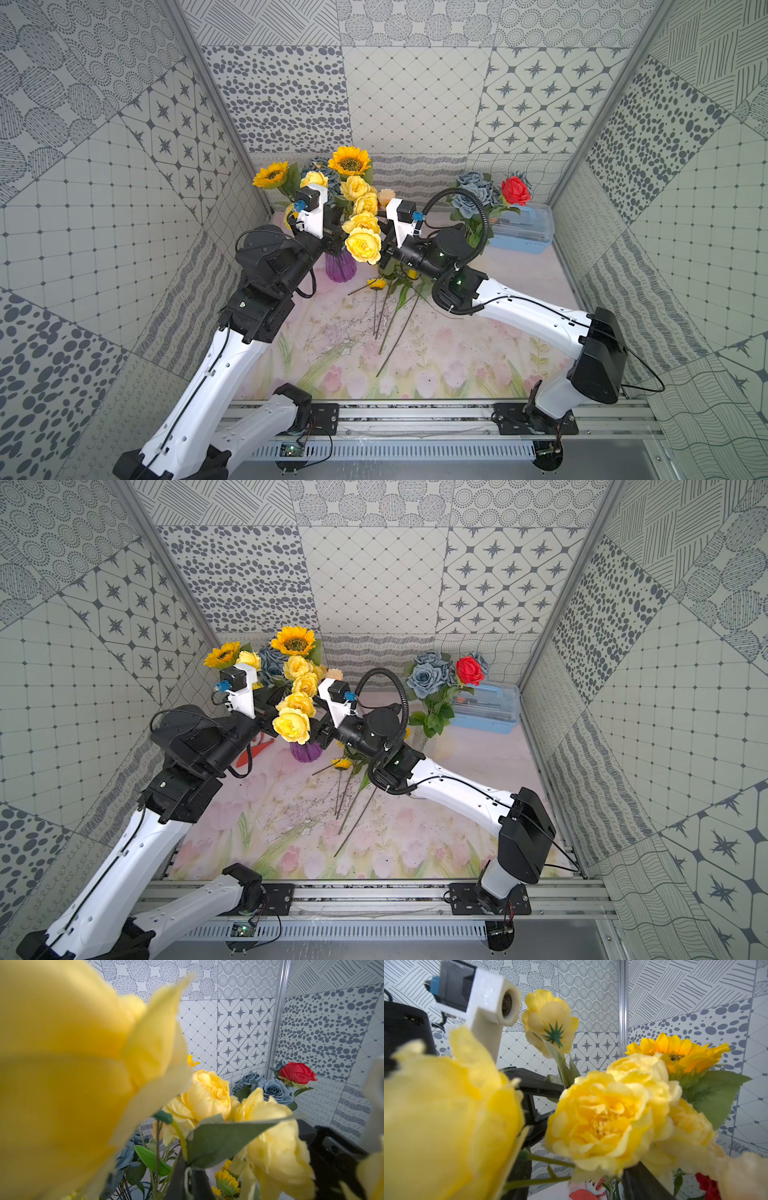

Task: Pick out yellow flowers from the vase
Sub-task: Pick up the flower from the vase.

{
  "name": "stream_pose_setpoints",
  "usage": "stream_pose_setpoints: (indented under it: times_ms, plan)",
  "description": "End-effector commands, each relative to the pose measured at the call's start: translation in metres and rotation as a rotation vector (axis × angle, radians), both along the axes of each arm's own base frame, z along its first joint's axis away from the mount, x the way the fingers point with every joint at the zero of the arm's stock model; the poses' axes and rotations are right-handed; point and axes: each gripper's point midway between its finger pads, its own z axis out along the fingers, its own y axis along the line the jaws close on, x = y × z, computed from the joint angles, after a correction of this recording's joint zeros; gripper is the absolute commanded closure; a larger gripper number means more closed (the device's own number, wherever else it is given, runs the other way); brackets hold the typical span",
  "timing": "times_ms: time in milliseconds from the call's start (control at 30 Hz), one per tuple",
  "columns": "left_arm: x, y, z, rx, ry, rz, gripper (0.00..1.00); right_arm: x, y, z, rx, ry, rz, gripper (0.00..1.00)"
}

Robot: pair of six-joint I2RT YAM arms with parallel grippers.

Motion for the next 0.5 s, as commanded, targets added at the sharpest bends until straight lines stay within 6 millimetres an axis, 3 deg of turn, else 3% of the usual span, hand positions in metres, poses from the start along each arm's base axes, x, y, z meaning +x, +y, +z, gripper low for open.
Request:
stream_pose_setpoints:
  times_ms: [0,167,300,367,467]
  plan:
    - [0.005,0.004,-0.019,0.012,0.070,0.028,1.00,-0.001,-0.003,0.028,0.064,-0.054,-0.021,0.47]
    - [0.004,0.010,-0.028,0.038,0.096,0.057,0.96,-0.002,0.002,0.032,0.063,-0.081,-0.007,0.66]
    - [0.000,0.018,-0.031,0.049,0.100,0.091,0.80,-0.003,0.011,0.034,0.060,-0.107,0.024,0.99]
    - [-0.003,0.022,-0.032,0.049,0.097,0.106,0.73,-0.004,0.015,0.036,0.058,-0.118,0.042,1.00]
    - [-0.008,0.030,-0.032,0.051,0.091,0.135,0.46,-0.006,0.020,0.037,0.057,-0.129,0.063,1.00]
